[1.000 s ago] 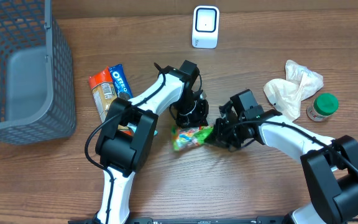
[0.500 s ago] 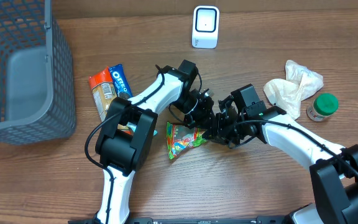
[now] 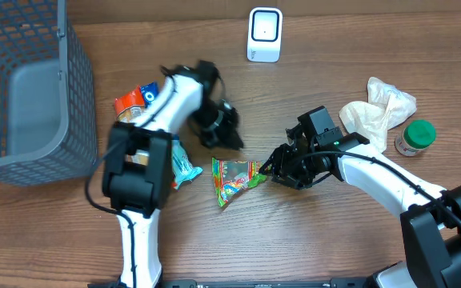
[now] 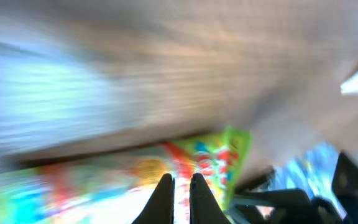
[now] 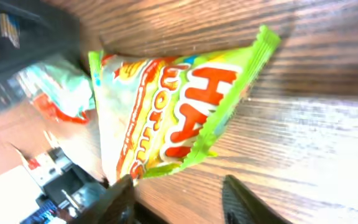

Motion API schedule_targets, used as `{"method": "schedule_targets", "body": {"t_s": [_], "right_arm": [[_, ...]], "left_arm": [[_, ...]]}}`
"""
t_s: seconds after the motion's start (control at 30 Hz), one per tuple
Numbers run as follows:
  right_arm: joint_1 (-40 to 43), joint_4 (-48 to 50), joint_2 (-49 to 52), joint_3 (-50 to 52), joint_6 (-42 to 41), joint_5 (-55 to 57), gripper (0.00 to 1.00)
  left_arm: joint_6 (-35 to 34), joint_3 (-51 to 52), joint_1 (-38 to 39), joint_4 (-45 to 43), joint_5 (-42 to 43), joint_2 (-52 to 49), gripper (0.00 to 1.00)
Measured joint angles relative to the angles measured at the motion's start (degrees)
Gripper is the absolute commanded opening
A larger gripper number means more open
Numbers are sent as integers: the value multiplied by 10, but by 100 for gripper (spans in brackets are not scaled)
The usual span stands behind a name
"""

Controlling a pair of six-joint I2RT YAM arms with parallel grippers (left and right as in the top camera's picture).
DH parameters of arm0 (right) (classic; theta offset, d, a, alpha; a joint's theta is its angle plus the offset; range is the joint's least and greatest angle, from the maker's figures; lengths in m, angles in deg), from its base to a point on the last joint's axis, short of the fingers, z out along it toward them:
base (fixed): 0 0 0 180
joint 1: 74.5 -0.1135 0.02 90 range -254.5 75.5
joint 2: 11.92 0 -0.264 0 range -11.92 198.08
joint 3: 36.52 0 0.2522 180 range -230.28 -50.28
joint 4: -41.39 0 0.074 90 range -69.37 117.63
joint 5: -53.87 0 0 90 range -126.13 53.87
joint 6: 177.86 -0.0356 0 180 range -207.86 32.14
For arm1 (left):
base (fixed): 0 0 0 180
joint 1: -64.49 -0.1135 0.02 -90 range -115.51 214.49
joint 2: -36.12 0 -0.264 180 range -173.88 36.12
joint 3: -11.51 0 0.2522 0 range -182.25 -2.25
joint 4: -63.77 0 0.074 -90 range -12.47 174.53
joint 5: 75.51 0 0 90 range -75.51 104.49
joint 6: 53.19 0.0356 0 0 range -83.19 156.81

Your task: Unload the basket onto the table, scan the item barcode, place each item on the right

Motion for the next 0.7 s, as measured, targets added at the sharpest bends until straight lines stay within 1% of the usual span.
{"method": "schedule_targets", "body": {"t_s": [0.03, 0.07, 0.13, 0.2, 0.3, 0.43, 0.47, 0.53, 0.57, 0.6, 0.63, 0.67, 0.7], "right_arm": [[0, 0, 0, 0, -5, 1, 75], [0, 0, 0, -1, -11, 2, 82], [0, -3, 0, -2, -22, 9, 88], [-2, -9, 0, -3, -42, 26, 86], [-9, 4, 0, -3, -77, 48, 74], [-36, 35, 0, -3, -132, 78, 72], [-48, 39, 0, -3, -146, 89, 73], [-72, 41, 0, -3, -175, 108, 78], [-83, 41, 0, -3, -187, 119, 81], [-97, 41, 0, -3, -203, 133, 88], [-105, 41, 0, -2, -212, 143, 91], [-118, 43, 0, -1, -231, 159, 95], [-127, 44, 0, 0, -244, 171, 96]], "left_arm": [[0, -19, -13, 13, -27, 0, 4], [0, -34, -21, 23, -47, 0, 4], [-1, -67, -36, 41, -96, 0, 4], [-2, -91, -43, 48, -135, 0, 4], [-3, -107, -45, 51, -179, 0, 4], [-7, -108, -45, 52, -212, 0, 4], [-7, -108, -45, 52, -217, 0, 4], [-9, -108, -45, 52, -225, 0, 4], [-9, -108, -45, 51, -227, 0, 4], [-10, -108, -45, 50, -229, 0, 4], [-10, -108, -45, 50, -231, 0, 4], [-11, -108, -45, 50, -232, 0, 4], [-12, -108, -45, 50, -233, 0, 4]]}}
